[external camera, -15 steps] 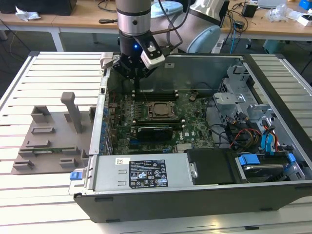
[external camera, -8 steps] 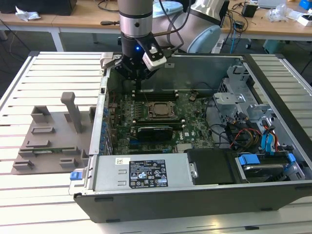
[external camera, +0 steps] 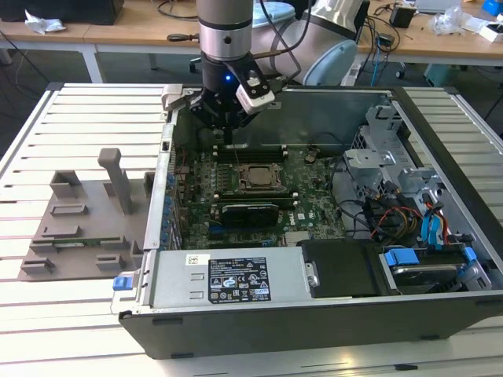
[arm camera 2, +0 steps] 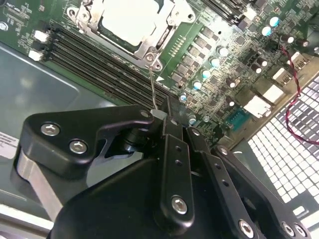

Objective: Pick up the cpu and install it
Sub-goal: 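Install the first cpu locking lever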

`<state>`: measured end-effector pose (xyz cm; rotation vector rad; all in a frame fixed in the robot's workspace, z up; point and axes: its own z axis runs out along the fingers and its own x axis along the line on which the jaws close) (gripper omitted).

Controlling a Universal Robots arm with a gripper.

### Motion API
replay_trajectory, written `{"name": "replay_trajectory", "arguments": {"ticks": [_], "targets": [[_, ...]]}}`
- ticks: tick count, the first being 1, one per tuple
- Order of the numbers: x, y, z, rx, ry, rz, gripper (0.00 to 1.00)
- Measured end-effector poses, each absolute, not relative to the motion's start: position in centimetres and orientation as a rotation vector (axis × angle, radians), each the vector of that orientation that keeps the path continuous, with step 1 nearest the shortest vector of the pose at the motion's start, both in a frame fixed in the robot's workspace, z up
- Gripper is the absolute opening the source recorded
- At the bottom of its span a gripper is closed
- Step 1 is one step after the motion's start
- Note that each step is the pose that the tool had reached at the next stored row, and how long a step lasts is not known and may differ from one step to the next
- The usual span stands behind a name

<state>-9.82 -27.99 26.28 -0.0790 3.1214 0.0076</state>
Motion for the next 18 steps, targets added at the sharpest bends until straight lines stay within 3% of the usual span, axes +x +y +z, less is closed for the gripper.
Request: {"name": "replay_trajectory", "arguments": {"ticks": [18], "targets": [[-8.0,-28.0,26.3,-0.079,3.122,0.008,0.11]]}}
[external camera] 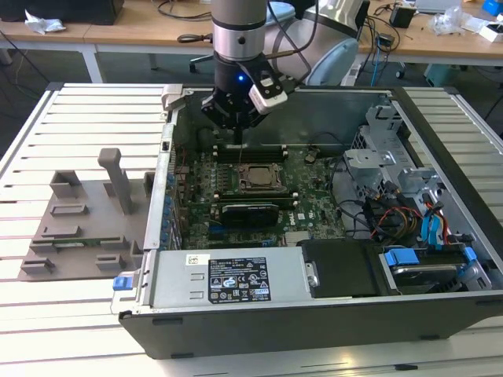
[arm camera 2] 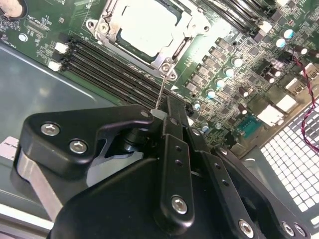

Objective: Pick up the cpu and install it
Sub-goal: 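Install the first cpu locking lever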

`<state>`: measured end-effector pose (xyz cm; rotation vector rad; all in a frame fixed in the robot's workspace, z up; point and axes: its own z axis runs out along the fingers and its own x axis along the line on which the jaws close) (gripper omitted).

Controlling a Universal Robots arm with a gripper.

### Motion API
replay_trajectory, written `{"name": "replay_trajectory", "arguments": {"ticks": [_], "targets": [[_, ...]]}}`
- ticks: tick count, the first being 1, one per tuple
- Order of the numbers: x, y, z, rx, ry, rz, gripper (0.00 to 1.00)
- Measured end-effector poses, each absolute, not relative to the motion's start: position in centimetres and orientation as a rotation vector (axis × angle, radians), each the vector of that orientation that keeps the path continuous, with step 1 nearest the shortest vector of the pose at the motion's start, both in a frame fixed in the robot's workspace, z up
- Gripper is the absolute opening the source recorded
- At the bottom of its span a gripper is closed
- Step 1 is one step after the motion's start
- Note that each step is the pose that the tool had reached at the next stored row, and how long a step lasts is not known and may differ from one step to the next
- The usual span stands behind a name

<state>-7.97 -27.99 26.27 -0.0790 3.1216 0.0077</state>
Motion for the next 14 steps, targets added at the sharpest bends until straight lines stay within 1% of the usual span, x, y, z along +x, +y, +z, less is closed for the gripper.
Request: {"name": "replay_trajectory", "arguments": {"ticks": [14], "targets": [[-7.20,-27.99,26.20,-0.079,3.122,0.008,0.11]]}}
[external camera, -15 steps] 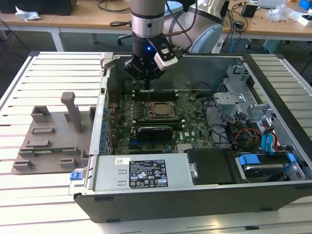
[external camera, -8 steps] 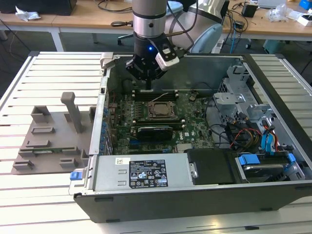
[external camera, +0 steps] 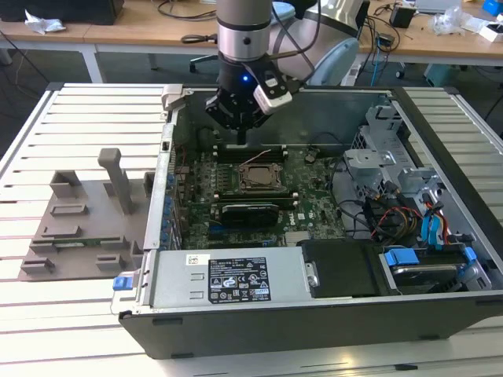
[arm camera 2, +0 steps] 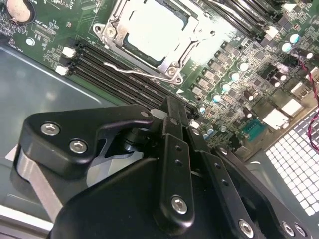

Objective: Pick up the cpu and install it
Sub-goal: 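Install the first cpu locking lever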

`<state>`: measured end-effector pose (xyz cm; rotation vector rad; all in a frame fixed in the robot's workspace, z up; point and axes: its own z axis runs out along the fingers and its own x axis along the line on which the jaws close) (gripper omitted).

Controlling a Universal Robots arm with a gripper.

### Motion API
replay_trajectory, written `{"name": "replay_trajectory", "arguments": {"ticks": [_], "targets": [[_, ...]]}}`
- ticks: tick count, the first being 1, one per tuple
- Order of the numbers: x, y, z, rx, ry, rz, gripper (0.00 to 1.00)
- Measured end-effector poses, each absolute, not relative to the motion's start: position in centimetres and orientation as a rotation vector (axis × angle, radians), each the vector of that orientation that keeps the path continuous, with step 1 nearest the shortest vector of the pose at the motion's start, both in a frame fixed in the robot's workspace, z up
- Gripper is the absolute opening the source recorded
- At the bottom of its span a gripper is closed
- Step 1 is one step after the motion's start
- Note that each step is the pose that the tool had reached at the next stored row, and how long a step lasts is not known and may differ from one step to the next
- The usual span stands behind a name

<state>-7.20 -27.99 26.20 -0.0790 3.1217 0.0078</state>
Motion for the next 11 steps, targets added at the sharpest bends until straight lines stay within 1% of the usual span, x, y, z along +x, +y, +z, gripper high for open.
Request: {"name": "replay_trajectory", "arguments": {"ticks": [4,11], "targets": [[-6.9,-28.0,26.1,-0.079,3.123,0.008,0.11],[-6.3,-28.0,24.6,-0.079,3.132,0.012,0.11]]}}
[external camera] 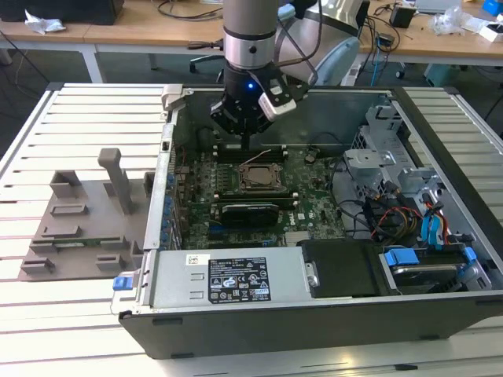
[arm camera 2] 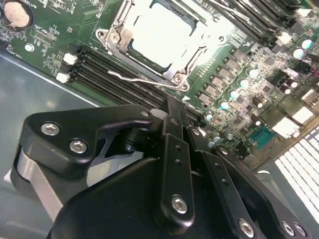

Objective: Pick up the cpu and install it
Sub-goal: 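Install the first cpu locking lever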

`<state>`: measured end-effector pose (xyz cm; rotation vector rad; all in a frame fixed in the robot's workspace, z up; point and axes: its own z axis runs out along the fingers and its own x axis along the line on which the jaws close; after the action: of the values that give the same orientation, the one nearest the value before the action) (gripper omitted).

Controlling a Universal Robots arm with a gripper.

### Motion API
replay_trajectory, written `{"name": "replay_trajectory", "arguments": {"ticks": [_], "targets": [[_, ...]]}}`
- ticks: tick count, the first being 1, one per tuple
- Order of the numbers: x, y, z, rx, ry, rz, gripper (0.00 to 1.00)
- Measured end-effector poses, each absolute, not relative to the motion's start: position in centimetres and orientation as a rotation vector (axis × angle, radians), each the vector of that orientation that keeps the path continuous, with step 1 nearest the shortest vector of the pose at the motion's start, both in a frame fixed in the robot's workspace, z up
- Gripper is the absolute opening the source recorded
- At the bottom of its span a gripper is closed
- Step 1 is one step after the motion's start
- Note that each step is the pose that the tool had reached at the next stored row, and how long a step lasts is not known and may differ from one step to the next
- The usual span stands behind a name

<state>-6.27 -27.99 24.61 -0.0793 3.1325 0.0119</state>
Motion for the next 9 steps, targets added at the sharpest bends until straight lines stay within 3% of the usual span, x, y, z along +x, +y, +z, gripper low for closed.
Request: {"name": "replay_trajectory", "arguments": {"ticks": [1,9], "targets": [[-6.1,-28.3,23.9,-0.079,3.132,0.060,0.11],[-5.5,-28.2,21.9,-0.084,3.135,0.061,0.11]]}}
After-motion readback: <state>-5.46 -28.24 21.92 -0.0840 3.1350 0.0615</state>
